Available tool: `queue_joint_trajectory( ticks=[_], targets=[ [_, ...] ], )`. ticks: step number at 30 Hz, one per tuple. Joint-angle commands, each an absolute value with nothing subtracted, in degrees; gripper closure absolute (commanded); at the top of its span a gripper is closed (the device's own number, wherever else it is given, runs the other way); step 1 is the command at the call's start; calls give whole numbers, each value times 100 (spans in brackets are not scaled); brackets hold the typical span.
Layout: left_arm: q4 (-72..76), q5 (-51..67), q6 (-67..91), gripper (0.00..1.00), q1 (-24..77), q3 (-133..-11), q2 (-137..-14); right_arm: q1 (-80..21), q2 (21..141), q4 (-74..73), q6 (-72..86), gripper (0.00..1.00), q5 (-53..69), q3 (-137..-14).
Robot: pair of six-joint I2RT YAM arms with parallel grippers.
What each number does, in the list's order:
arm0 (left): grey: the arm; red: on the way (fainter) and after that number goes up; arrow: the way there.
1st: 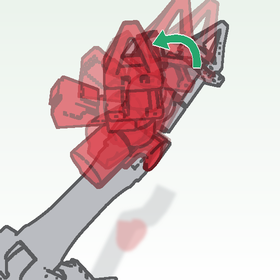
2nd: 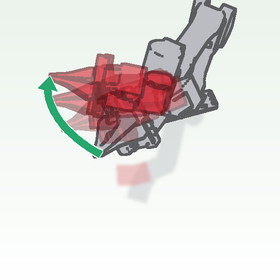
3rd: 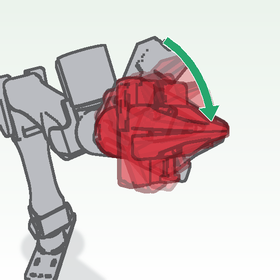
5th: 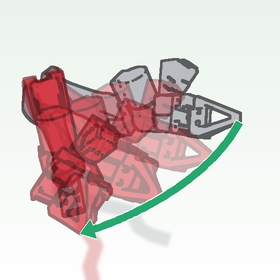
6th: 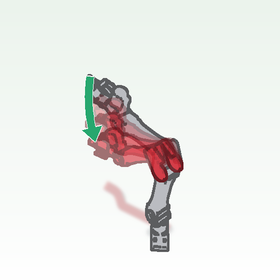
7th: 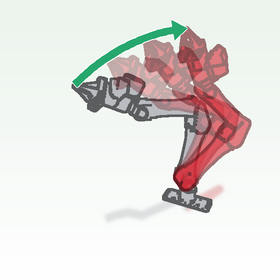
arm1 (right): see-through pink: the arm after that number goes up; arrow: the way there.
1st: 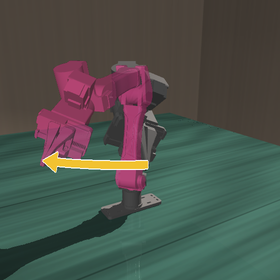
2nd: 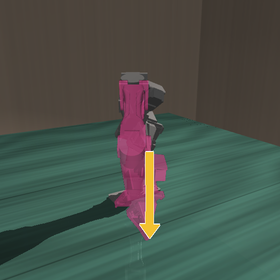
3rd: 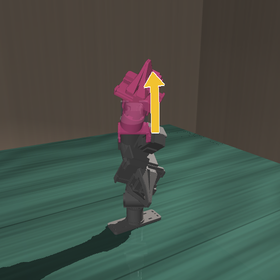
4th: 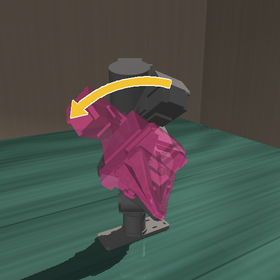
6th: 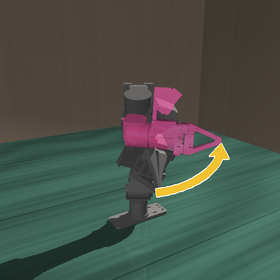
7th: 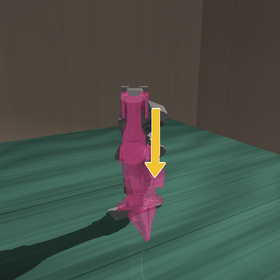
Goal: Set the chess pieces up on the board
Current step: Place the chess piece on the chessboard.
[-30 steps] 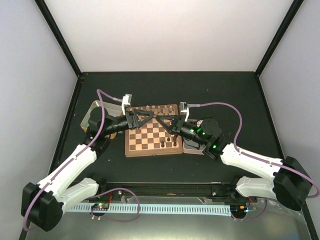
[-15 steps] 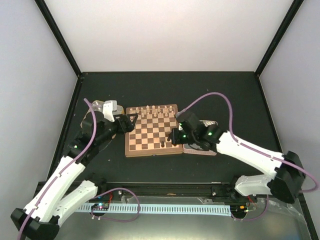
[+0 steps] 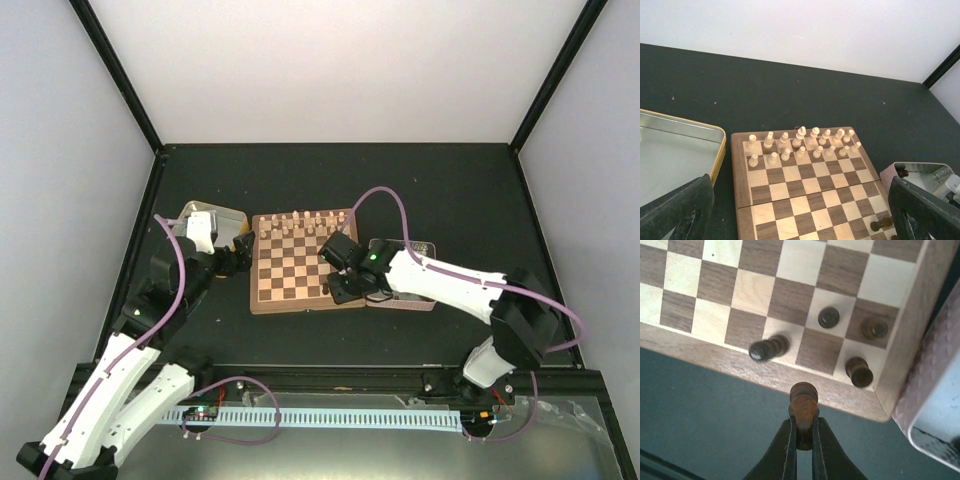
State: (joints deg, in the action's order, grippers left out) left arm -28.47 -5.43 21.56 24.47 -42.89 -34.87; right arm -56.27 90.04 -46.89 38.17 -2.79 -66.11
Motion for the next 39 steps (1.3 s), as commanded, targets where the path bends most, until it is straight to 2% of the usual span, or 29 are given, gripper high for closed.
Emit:
queue_joint_trajectory(
  ticks=[1,27,36,39],
  targets=[
    [-2997,-726,1956,2,2448,-4298,-3454,-5660,9405,-4887,3587,98,-519,-7061],
    [-2900,-416,2070,2,2443,-4225,-3583,-5660,10399,-5067,3274,95,-870,-7514],
    [-2919,-387,2052,2,2443,-4219,-3570,-5660,10343,-5125,3298,80,-973,-7635],
    [-2909,-379,2048,2,2441,-4214,-3584,-5656,10229,-5184,3333,78,-1048,-7742]
  ],
)
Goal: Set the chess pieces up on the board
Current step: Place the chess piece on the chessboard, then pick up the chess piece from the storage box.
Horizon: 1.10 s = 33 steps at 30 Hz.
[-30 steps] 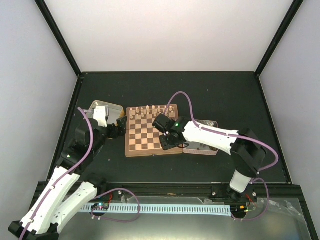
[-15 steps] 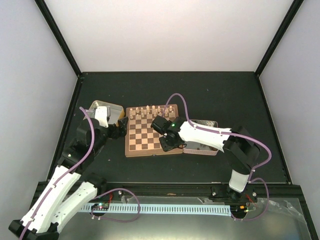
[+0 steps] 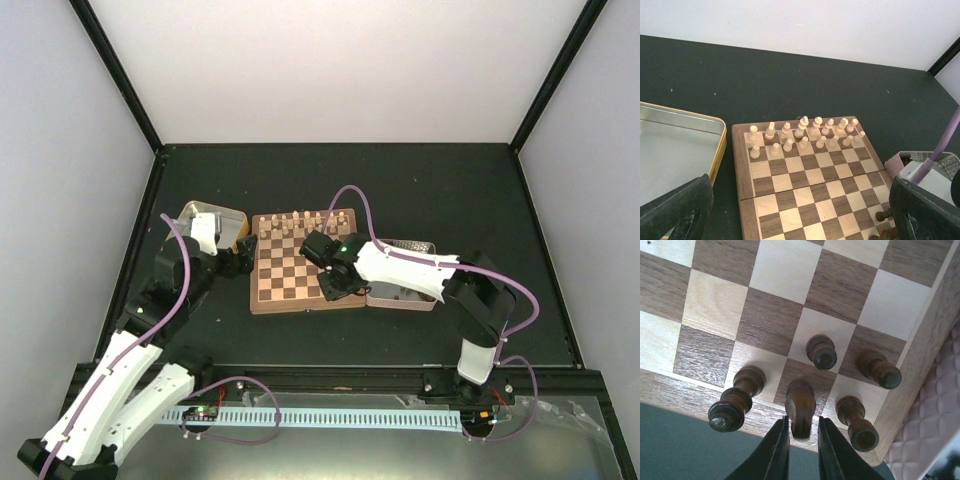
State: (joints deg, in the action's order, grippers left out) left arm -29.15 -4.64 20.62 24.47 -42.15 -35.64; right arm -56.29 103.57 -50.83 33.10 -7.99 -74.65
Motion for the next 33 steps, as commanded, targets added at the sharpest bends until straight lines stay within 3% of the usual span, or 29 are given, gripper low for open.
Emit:
queue_joint_trajectory(
  ticks=[1,10,22,25,33],
  targets=[
    [-2911,-378,2041,2,2443,-4219,-3585,-5654,10163,-5185,3360,78,-1054,-7776],
    [-2811,-205,2021,2,2443,-4223,-3622,-5355,9111,-4940,3674,73,-1431,-7353],
    [-2630,92,2073,1,2443,-4268,-3865,-3328,8042,-4310,3586,58,-1210,-5259],
    [-2604,144,2106,2,2443,-4293,-3931,-3115,8206,-4226,3361,60,-1053,-5117],
    [-2575,209,2162,1,2441,-4285,-3964,-3024,8573,-4009,3114,79,-921,-5098]
  ],
)
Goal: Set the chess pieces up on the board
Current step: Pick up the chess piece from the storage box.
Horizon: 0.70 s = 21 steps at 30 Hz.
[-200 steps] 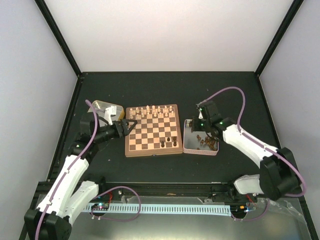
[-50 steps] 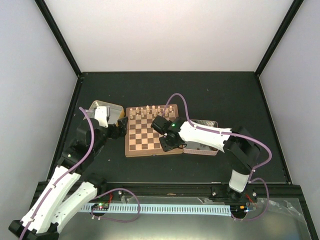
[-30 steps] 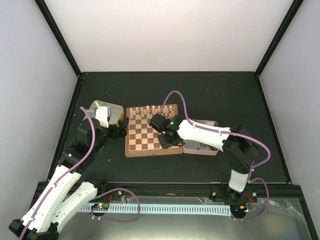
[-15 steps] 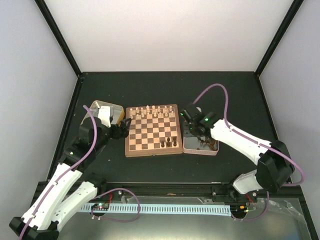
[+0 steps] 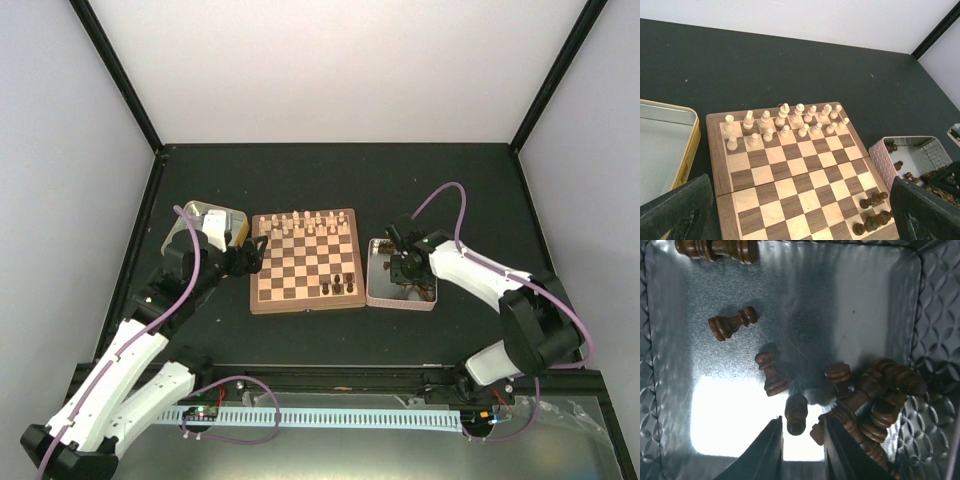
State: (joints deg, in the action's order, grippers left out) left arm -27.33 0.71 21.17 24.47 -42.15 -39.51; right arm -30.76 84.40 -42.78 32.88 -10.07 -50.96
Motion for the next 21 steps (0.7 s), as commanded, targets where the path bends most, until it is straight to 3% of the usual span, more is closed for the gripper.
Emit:
queue_joint_trajectory(
  ticks=[1,5,11,21],
  targets=[
    [-2576,209,2160,2,2443,-4286,-3964,-3023,8604,-3983,3115,82,-923,-5102],
    [-2600,202,2147,2,2438,-4296,-3960,-3015,8760,-3962,3118,84,-935,-5117],
    [-2593,198,2142,2,2443,-4298,-3895,-3014,8866,-3978,3169,76,-966,-5053],
    [-2593,227,2144,2,2443,-4289,-3922,-3017,8943,-3911,3157,87,-993,-5001]
  ],
)
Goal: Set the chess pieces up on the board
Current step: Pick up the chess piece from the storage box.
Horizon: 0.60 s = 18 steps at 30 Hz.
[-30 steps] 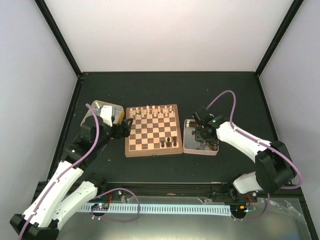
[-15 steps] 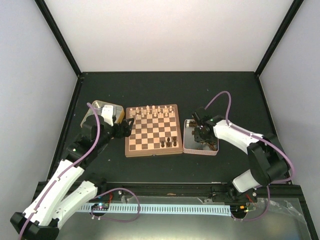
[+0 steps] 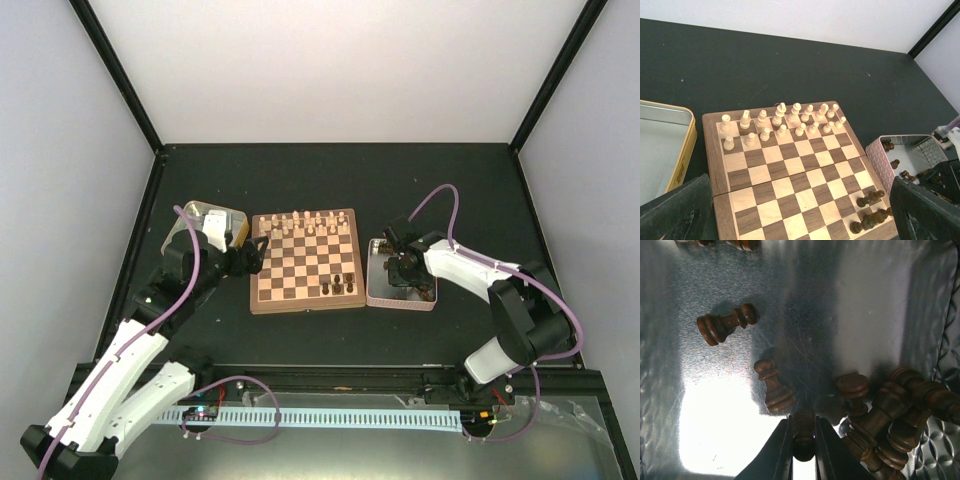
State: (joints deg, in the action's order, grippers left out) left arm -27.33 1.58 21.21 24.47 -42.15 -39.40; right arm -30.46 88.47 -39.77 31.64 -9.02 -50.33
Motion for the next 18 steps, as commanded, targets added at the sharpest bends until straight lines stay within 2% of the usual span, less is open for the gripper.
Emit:
queue_joint_trajectory(
  ticks=[1,8,12,18],
  targets=[
    [-2599,224,2146,2,2443,-4281,-3916,-3014,8954,-3911,3155,86,-1004,-4998],
    [-2621,219,2142,2,2438,-4249,-3885,-3015,8952,-3915,3148,85,-984,-5013],
    [-2631,213,2139,1,2443,-4258,-3881,-3014,8787,-3994,3174,90,-1030,-5104],
    [-2637,197,2144,1,2443,-4248,-3864,-3021,8322,-4314,3241,91,-1102,-5415]
  ],
)
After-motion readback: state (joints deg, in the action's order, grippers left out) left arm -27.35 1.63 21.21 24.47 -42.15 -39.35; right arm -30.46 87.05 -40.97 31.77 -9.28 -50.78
